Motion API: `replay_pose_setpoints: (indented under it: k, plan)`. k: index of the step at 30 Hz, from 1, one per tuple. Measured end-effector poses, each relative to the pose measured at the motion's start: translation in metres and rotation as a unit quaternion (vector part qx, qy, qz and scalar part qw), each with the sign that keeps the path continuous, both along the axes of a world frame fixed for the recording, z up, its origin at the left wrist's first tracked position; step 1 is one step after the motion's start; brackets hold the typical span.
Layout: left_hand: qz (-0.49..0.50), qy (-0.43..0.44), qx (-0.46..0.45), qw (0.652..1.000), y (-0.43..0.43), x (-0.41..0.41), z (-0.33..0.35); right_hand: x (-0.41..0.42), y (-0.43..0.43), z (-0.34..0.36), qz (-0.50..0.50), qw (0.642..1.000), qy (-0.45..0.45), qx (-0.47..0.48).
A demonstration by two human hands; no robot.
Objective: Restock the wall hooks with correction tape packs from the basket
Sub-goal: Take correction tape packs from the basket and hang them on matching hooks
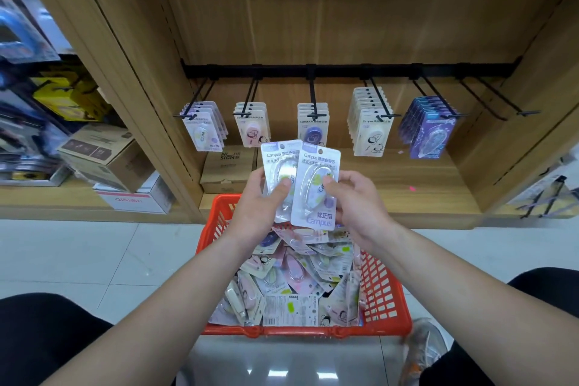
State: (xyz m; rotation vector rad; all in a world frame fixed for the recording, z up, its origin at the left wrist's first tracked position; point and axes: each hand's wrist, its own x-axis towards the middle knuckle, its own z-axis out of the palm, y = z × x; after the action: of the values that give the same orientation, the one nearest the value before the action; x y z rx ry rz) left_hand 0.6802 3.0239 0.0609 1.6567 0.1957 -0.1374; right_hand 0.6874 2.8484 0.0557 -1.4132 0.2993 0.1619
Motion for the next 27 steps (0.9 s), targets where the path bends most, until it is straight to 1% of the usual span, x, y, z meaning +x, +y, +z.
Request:
replay_pose_setpoints:
  k: [5, 7, 11, 15, 19, 23, 25, 27]
  plan:
    - [0.030, 0.015, -0.011, 0.999, 0.006, 0.002, 0.007, 0.000, -0.002, 0.008, 0.037, 0.999, 0.000, 0.030]
    - [0.030, 0.018, -0.002, 0.999, 0.009, 0.002, 0.012, -0.002, -0.001, 0.009, 0.033, 0.999, -0.009, 0.028]
    - [0.032, 0.009, 0.036, 0.999, 0.029, 0.003, 0.026, -0.003, 0.001, 0.010, 0.000, 0.999, -0.035, -0.006]
    - [0.026, 0.013, 0.066, 0.997, 0.076, 0.003, 0.036, 0.006, 0.011, 0.008, 0.029, 0.997, -0.033, -0.070]
    - [0.017, 0.033, 0.104, 0.994, 0.126, -0.003, 0.035, 0.028, 0.047, -0.008, 0.047, 0.994, -0.014, -0.094]
    - [0.015, 0.033, 0.074, 0.997, 0.161, -0.008, 0.032, 0.054, 0.086, -0.027, 0.057, 0.990, -0.001, -0.126]
    - [0.044, 0.035, 0.047, 0.997, 0.188, -0.005, 0.026, 0.078, 0.125, -0.038, 0.069, 0.988, 0.000, -0.141]
    - [0.051, 0.030, 0.036, 0.998, 0.191, -0.003, 0.024, 0.093, 0.142, -0.040, 0.064, 0.990, -0.006, -0.126]
